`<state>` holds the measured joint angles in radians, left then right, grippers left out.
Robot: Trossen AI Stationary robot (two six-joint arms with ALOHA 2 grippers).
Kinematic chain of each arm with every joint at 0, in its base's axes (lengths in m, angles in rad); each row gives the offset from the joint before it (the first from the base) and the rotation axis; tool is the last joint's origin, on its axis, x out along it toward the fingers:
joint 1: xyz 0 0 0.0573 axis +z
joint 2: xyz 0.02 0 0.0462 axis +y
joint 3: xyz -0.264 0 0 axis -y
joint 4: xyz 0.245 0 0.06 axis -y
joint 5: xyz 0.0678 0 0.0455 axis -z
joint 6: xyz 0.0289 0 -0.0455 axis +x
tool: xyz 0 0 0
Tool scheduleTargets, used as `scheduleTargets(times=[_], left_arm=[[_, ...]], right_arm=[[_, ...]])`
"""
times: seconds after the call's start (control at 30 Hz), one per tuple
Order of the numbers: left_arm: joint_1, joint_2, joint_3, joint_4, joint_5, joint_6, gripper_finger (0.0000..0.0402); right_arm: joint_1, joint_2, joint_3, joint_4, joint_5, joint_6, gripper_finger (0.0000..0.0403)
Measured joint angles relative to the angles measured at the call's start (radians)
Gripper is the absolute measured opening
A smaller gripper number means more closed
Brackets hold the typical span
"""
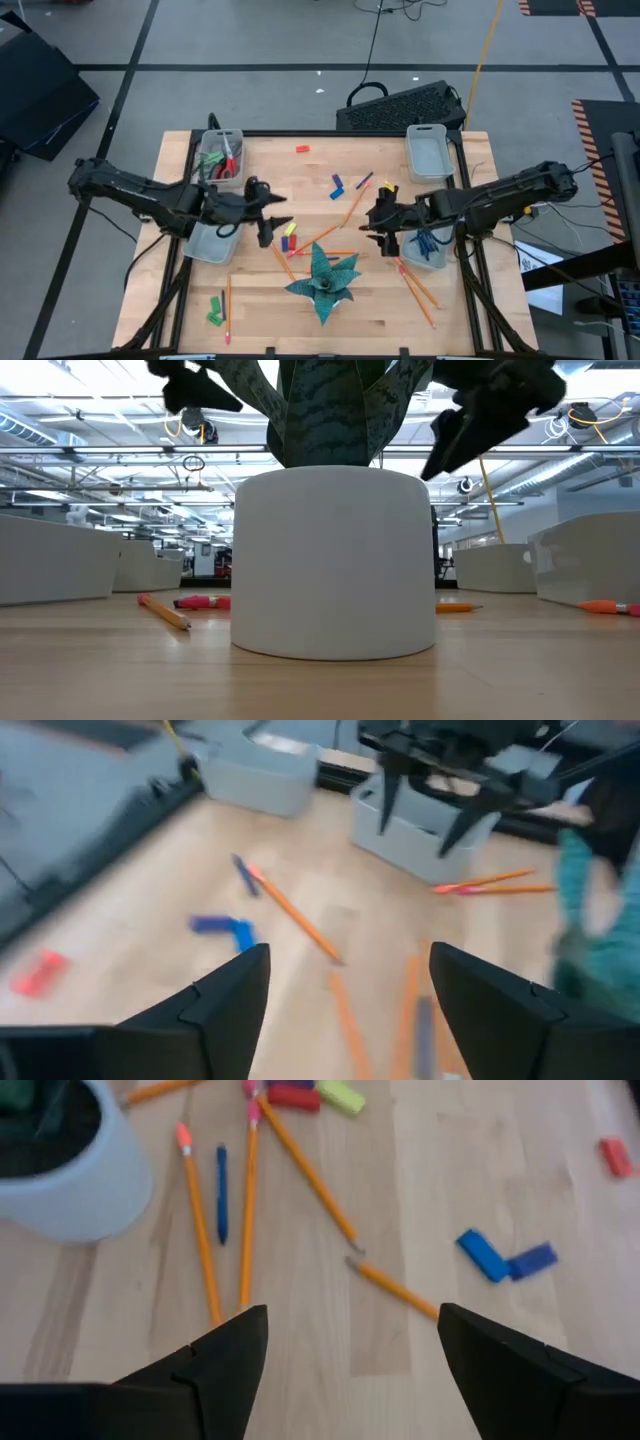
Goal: Sort crayons/erasers/pens/pencils in bins
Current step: Put the top blue crayon into the bottom right gray bin
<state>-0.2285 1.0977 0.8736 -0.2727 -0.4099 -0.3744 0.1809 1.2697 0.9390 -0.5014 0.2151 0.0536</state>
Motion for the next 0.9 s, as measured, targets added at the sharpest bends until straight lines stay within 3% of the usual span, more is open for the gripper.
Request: scheduleTargets(times=[0.17,0.27,0.5,0.7,0.9], left_arm=[[-0.080,-0.003,-0.033,-0.029,-0.034,-0.209,0.0255],[-0.093,-0.003,-0.066,-0.084,-0.031,-0.279,0.0248],[-0.086,-0.003,-0.168,-0.058,-0.020,-0.334,0.0246],[-0.074,-0.003,-0.202,-0.067,0.025,-0.346,0.0246],[-0.072,-0.003,-0.220,-0.066,0.021,-0.301,0.0246]], right_arm=[[-0.098,0.020,0.038,-0.068,0.002,-0.001,0.0288],[-0.173,0.093,0.092,-0.055,-0.086,-0.090,0.0288],[-0.268,0.304,0.171,-0.086,-0.219,-0.384,0.0273],[-0.477,0.392,0.172,-0.045,-0.217,-0.474,0.0236],[-0.601,0.500,0.173,0.054,-0.327,-0.546,0.0192]])
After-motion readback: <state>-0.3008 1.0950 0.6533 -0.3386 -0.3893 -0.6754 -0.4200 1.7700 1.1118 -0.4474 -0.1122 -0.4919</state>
